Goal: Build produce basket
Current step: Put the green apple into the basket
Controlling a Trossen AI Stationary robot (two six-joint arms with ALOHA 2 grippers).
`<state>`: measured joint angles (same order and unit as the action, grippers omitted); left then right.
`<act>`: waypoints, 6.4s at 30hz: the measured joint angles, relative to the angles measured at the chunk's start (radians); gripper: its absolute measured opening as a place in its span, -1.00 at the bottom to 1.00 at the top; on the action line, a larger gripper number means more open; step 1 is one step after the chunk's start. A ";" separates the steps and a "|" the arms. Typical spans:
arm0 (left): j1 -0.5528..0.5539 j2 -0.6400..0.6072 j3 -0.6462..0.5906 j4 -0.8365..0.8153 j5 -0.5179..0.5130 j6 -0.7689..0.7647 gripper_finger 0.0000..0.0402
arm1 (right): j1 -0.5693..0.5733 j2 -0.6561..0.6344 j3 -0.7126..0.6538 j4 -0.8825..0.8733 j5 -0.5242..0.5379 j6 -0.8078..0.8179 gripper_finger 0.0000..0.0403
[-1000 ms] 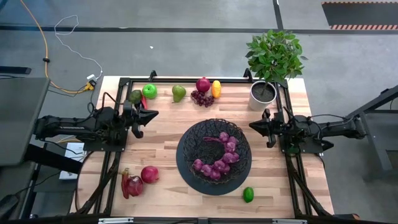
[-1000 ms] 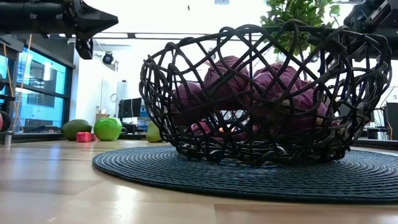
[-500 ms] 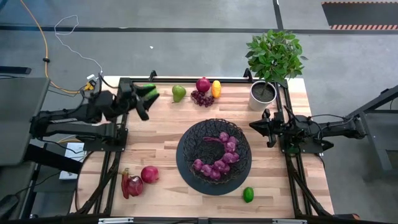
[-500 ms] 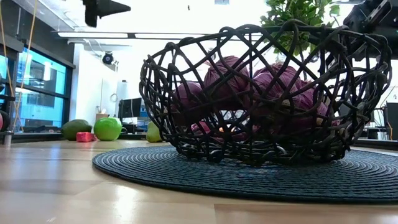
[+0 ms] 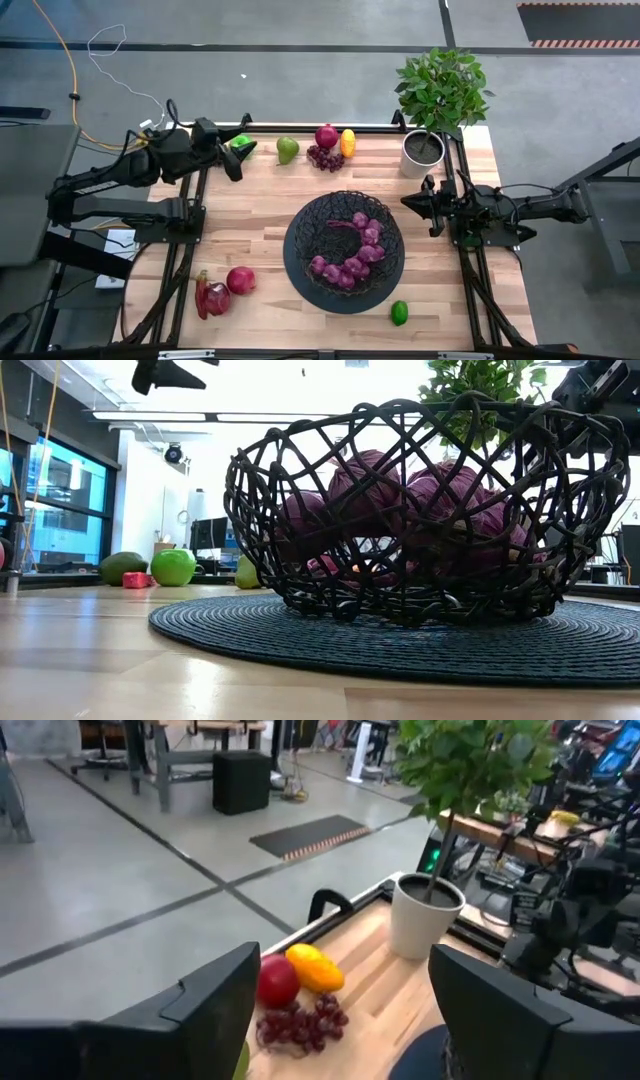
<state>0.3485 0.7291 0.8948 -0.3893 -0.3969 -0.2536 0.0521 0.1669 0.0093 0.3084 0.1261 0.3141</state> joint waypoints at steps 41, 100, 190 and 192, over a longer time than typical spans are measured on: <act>0.257 0.426 -0.372 -0.283 -0.199 -0.966 0.41 | 0.000 0.000 0.000 -0.038 -0.003 0.045 -1.00; 0.354 0.323 -0.371 -0.116 -0.107 -0.557 0.97 | 0.000 0.000 -0.001 -0.042 -0.001 0.047 -1.00; 0.568 0.744 0.016 -0.264 -0.051 -0.581 -0.03 | 0.000 0.001 -0.001 -0.061 -0.002 0.089 -1.00; 0.568 0.753 0.016 -0.266 -0.047 -0.583 -0.03 | 0.000 0.001 -0.001 -0.061 -0.002 0.089 -1.00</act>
<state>0.9161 1.4822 0.9112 -0.6552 -0.4439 -0.8368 0.0523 0.1680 0.0084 0.2478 0.1246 0.4034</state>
